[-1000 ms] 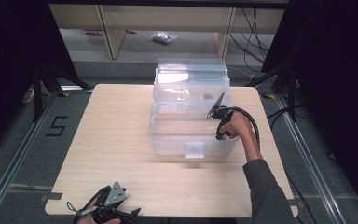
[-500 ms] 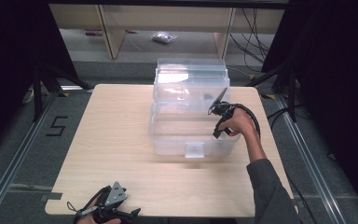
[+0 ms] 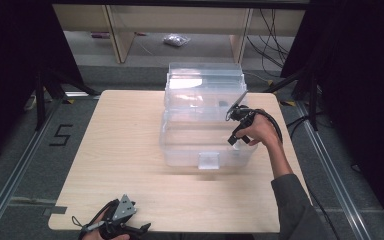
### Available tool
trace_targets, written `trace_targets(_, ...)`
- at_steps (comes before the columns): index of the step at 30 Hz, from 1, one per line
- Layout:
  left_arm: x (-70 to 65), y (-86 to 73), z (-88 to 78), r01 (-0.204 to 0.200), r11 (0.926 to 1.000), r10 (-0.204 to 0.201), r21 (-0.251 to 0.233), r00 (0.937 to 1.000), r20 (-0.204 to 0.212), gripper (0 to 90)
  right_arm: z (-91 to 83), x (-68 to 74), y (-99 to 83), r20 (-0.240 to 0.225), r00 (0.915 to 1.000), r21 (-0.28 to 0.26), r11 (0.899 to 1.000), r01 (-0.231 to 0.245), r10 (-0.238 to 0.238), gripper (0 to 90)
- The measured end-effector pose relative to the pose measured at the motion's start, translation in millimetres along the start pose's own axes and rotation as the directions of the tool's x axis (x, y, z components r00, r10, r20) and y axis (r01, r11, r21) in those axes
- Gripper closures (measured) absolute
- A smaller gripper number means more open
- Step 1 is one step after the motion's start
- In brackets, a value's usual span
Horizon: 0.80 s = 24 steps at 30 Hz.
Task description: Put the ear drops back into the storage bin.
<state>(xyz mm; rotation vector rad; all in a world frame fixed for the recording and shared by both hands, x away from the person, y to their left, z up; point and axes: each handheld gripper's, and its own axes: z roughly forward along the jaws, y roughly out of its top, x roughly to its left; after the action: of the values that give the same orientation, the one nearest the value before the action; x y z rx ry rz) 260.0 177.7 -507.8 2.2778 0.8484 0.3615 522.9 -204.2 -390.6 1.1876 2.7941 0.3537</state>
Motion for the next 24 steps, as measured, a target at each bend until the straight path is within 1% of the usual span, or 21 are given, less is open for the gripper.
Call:
trace_targets(2, 0.0, 0.1, 0.2, 0.004, 1.0000, -0.004, -0.003, 1.0000, -0.001, 15.1, -3.0, 1.8, -0.5, 0.004, 1.0000, -0.003, 1.000, -0.009, 0.009, 33.7)
trace_targets(3, -0.1, 0.0, -0.1, 0.003, 1.0000, -0.003, 0.000, 1.0000, -0.001, 15.1, -3.7, 1.8, -1.1, -0.001, 1.0000, -0.013, 1.000, -0.005, 0.005, 33.4)
trace_targets(4, -0.4, -0.1, 0.1, 0.006, 1.0000, -0.006, -0.003, 1.0000, -0.001, 15.1, -4.7, 3.1, -1.9, -0.001, 0.9999, -0.020, 1.000, -0.017, 0.017, 32.9)
trace_targets(7, -0.5, 0.1, -0.1, 0.005, 1.0000, -0.005, -0.002, 1.0000, -0.002, 15.1, -8.9, 5.1, -5.3, -0.004, 0.9999, -0.051, 0.999, -0.017, 0.016, 30.6)
trace_targets(10, -0.4, 0.0, -0.1, 0.004, 1.0000, -0.004, -0.001, 1.0000, -0.002, 15.1, -10.2, 5.8, -7.1, -0.003, 0.9999, -0.060, 0.998, -0.013, 0.013, 30.2)
trace_targets(11, -0.2, 0.2, 0.2, 0.004, 1.0000, -0.004, -0.004, 1.0000, 0.001, 15.1, -10.7, 6.2, -7.6, -0.003, 0.9999, -0.061, 0.998, -0.016, 0.016, 29.5)
trace_targets(13, -0.5, 0.1, 0.1, 0.006, 1.0000, -0.006, -0.003, 1.0000, -0.001, 15.1, -14.0, 7.3, -9.6, 0.002, 0.9996, -0.087, 0.996, -0.029, 0.029, 28.2)
trace_targets(15, -0.4, 0.1, 0.0, 0.004, 1.0000, -0.004, -0.001, 1.0000, -0.001, 15.1, -15.5, 7.6, -10.0, 0.009, 0.9994, -0.088, 0.996, -0.032, 0.033, 27.6)
trace_targets(16, -0.2, 0.1, 0.2, 0.004, 1.0000, -0.004, -0.004, 1.0000, -0.001, 15.1, -16.7, 8.3, -10.6, 0.004, 0.9993, -0.098, 0.994, -0.037, 0.038, 27.0)
trace_targets(18, 0.0, 0.1, 0.3, 0.006, 1.0000, -0.006, -0.005, 1.0000, -0.008, 15.1, -18.8, 8.8, -11.4, 0.010, 0.9997, -0.116, 0.993, -0.022, 0.023, 27.0)
trace_targets(19, -0.5, 0.1, 0.2, 0.007, 1.0000, -0.007, -0.002, 0.9998, -0.017, 15.1, -20.5, 10.6, -12.1, 0.017, 0.9993, -0.114, 0.993, -0.030, 0.032, 26.4)
trace_targets(20, -0.4, 0.1, 0.2, 0.006, 1.0000, -0.006, -0.002, 0.9998, -0.017, 15.1, -21.0, 11.8, -12.5, 0.011, 0.9995, -0.114, 0.993, -0.029, 0.030, 26.1)
trace_targets(21, 0.4, 0.2, -0.1, 0.004, 1.0000, -0.004, -0.002, 1.0000, -0.004, 15.1, -22.1, 13.9, -13.3, 0.021, 0.9995, -0.123, 0.992, -0.022, 0.025, 25.0)
trace_targets(24, 0.0, 0.2, 0.3, 0.003, 1.0000, -0.003, 0.001, 0.9999, -0.011, 15.1, -22.4, 16.1, -14.3, 0.017, 0.9994, -0.133, 0.991, -0.027, 0.029, 24.9)
